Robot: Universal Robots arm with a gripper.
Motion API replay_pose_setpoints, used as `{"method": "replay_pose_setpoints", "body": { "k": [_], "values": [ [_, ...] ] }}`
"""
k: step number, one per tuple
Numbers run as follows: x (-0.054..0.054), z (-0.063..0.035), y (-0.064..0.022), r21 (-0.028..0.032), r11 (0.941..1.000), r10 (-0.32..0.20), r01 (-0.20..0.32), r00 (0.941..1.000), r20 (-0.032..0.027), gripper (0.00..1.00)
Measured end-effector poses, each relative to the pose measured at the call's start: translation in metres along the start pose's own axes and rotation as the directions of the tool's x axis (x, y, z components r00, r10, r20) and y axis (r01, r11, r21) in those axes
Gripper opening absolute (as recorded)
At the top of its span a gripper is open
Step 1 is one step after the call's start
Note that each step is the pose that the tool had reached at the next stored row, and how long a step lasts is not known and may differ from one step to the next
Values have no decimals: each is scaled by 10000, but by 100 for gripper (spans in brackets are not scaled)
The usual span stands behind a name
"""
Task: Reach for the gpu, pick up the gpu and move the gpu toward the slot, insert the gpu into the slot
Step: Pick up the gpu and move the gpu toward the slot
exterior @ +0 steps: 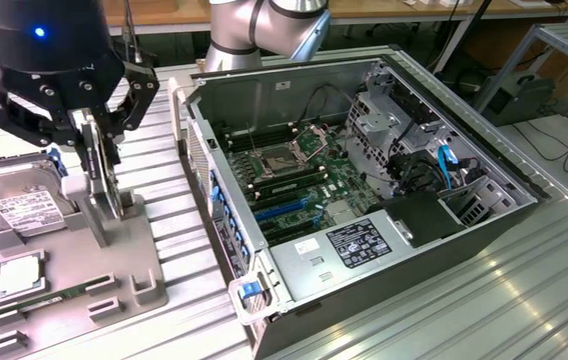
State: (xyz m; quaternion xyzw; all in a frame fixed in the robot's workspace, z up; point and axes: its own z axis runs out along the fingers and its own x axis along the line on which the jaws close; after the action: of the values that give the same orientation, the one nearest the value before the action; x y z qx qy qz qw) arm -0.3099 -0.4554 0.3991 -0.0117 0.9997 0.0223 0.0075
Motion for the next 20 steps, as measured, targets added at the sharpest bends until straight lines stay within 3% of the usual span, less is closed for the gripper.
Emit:
{"method": "replay_pose_setpoints", "body": {
  "k": [1, 2, 4, 6, 7, 8, 9, 20],
  "values": [
    [-2, -126, 6, 345, 9994, -5, 6, 10000, -11, 28],
    [-4, -261, 11, 408, 9992, -6, 7, 10000, -9, 28],
    [-296, -249, 5, 410, 9992, -6, 7, 10000, -10, 28],
    [-377, -247, 3, 410, 9992, -7, 7, 10000, -10, 28],
    [-509, -241, 0, 411, 9992, -6, 7, 10000, -11, 28],
    [-565, -238, -2, 410, 9992, -7, 7, 10000, -10, 28],
    [-723, -232, -6, 410, 9992, -6, 6, 10000, -11, 28],
    [-951, -223, -11, 410, 9992, -6, 7, 10000, -11, 28]
  ]
}}
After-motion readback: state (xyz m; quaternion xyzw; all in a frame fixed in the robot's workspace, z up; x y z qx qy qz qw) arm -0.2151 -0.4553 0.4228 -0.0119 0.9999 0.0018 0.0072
